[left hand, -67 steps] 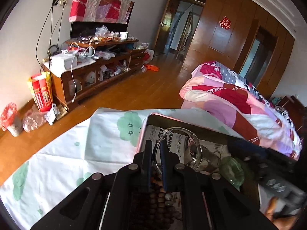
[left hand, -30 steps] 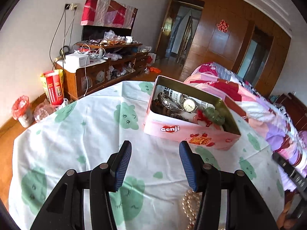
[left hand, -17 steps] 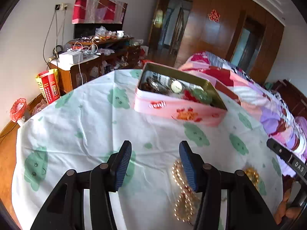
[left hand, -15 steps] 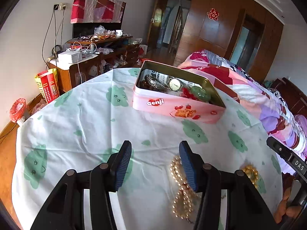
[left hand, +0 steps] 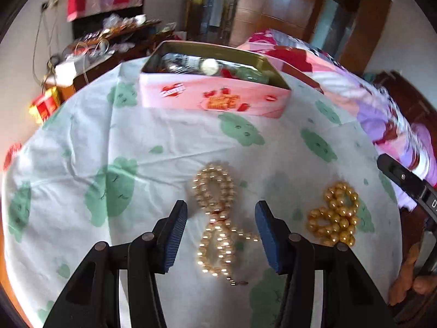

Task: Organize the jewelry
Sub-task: 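Move both tools back over the pearl necklace and gold bead bracelet, then grasp the pearl necklace with the left tool while the right tool grasps the gold bead bracelet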

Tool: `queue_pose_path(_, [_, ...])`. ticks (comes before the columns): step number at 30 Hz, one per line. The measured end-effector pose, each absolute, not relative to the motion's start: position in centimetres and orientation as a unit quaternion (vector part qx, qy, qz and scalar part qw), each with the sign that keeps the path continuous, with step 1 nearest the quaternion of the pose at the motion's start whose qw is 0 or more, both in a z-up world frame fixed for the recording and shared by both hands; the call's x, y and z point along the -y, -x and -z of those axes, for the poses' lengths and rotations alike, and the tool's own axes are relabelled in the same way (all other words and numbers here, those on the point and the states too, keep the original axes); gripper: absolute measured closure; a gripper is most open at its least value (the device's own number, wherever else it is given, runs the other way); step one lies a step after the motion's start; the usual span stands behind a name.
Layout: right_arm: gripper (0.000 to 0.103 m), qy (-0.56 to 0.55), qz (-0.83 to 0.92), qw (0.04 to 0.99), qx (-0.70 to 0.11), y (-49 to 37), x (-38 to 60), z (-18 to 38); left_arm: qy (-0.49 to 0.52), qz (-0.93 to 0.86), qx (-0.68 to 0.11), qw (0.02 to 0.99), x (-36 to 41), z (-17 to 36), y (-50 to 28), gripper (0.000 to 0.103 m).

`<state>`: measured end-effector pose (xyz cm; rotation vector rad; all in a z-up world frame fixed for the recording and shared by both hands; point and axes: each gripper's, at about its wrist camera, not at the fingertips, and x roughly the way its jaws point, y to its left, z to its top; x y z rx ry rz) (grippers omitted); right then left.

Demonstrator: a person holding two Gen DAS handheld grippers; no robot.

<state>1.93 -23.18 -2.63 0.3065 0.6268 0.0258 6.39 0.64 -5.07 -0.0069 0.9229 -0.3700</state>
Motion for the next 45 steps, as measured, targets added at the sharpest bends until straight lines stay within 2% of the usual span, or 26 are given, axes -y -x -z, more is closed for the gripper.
queue_pose_path(6, [0.046, -0.156, -0.017, 0.935, -0.318, -1.3, 23.5, 3.1, -0.041, 0.168, -0.446, 0.878, 0.7, 5.4, -6.0, 0.052])
queue_pose_path(7, [0.046, -0.157, -0.018, 0.934, -0.321, -1.3, 23.5, 3.2, -0.043, 0.168, -0.445, 0.878, 0.7, 5.3, -6.0, 0.064])
queue_pose_path(8, [0.046, -0.159, -0.019, 0.933, -0.322, -1.3, 23.5, 3.2, -0.042, 0.17, -0.445, 0.878, 0.6, 5.3, -6.1, 0.081])
queue_pose_path(11, [0.046, -0.163, -0.027, 0.93, -0.328, -1.2, 23.3, 3.4, -0.036, 0.178, -0.446, 0.877, 0.4, 5.3, -6.3, 0.088])
queue_pose_path(14, [0.045, -0.159, -0.034, 0.929, -0.332, -1.1, 22.9, 3.4, -0.023, 0.189, -0.444, 0.876, 0.3, 5.3, -6.4, 0.091])
queue_pose_path(18, [0.03, -0.162, -0.042, 0.926, -0.337, -0.8, 22.6, 3.3, 0.019, 0.191, -0.424, 0.885, -1.3, 4.5, -6.1, 0.091])
queue_pose_path(26, [0.03, -0.132, -0.071, 0.917, -0.37, -0.9, 20.2, 4.2, 0.071, 0.172, -0.355, 0.916, -3.3, 2.7, -4.7, 0.091])
queue_pose_path(32, [0.03, -0.052, -0.069, 0.905, -0.417, -2.1, 16.8, 5.2, 0.07, 0.167, -0.358, 0.916, -3.1, 2.8, -4.9, 0.091])
queue_pose_path(42, [0.029, -0.011, -0.057, 0.892, -0.447, -3.1, 15.4, 5.8, 0.057, 0.152, -0.357, 0.92, -2.9, 2.8, -4.6, 0.091])
queue_pose_path(44, [0.03, 0.0, -0.054, 0.892, -0.45, -3.2, 15.0, 5.9, 0.054, 0.15, -0.356, 0.921, -2.9, 2.7, -4.6, 0.091])
queue_pose_path(45, [0.035, 0.003, -0.054, 0.892, -0.449, -3.2, 15.0, 5.9, 0.054, 0.149, -0.355, 0.921, -2.9, 2.7, -4.5, 0.091])
